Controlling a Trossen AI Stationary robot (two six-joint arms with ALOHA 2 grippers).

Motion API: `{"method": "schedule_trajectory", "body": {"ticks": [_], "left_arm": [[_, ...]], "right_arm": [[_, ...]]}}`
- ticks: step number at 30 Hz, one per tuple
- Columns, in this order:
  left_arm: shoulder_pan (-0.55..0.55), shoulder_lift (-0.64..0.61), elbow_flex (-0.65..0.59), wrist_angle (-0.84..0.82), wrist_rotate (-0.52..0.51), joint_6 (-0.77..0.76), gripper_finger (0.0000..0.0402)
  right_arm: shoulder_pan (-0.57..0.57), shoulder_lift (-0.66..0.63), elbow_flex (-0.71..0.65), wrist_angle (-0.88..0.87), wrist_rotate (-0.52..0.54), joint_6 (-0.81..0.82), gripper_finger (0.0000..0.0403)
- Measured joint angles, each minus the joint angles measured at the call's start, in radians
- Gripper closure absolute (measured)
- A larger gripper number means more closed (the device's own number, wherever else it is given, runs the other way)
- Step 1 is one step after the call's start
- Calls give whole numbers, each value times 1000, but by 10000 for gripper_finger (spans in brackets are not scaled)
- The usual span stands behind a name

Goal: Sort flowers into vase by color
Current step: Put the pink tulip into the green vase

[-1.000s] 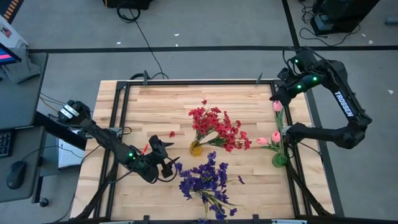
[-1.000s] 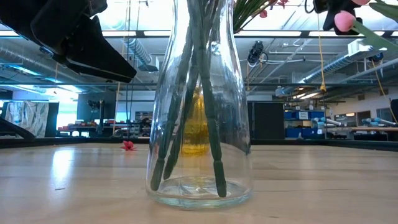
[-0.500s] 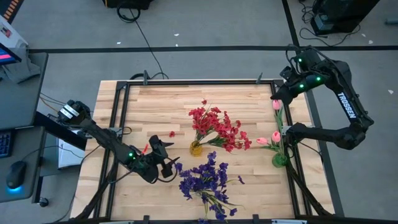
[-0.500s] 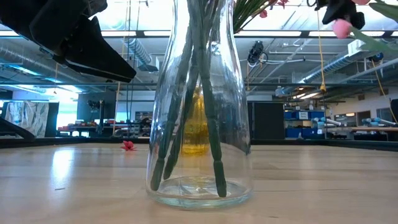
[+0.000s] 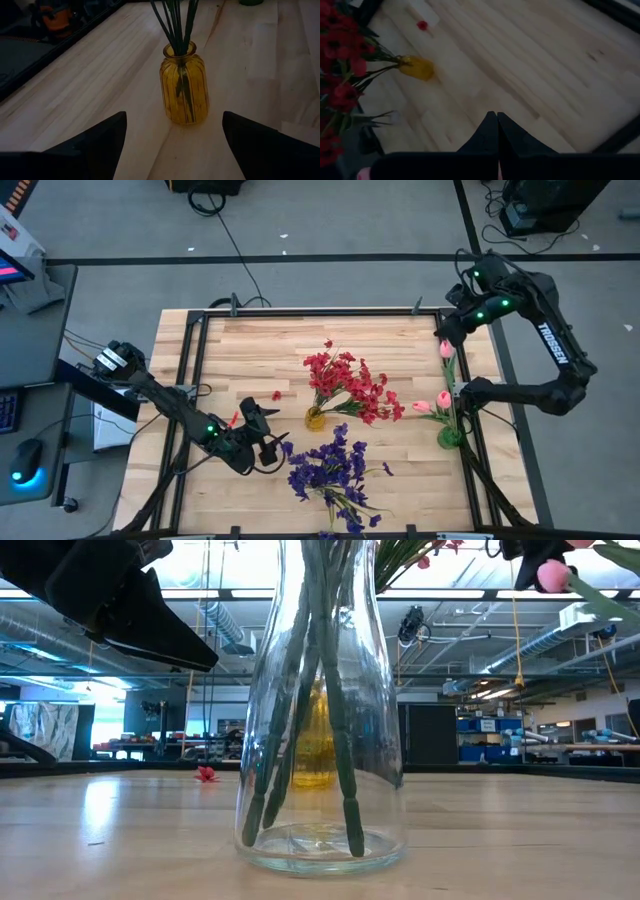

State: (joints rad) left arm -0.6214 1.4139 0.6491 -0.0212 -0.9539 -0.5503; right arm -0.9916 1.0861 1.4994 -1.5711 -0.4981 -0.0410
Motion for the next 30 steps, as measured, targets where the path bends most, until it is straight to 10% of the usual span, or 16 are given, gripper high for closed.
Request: {"method": "schedule_trajectory", "body": {"ticks": [30], "left_arm": [[0, 0, 0, 0, 0, -2, 67]], "right_arm": [[66, -30, -158, 0, -10, 44, 402]]}}
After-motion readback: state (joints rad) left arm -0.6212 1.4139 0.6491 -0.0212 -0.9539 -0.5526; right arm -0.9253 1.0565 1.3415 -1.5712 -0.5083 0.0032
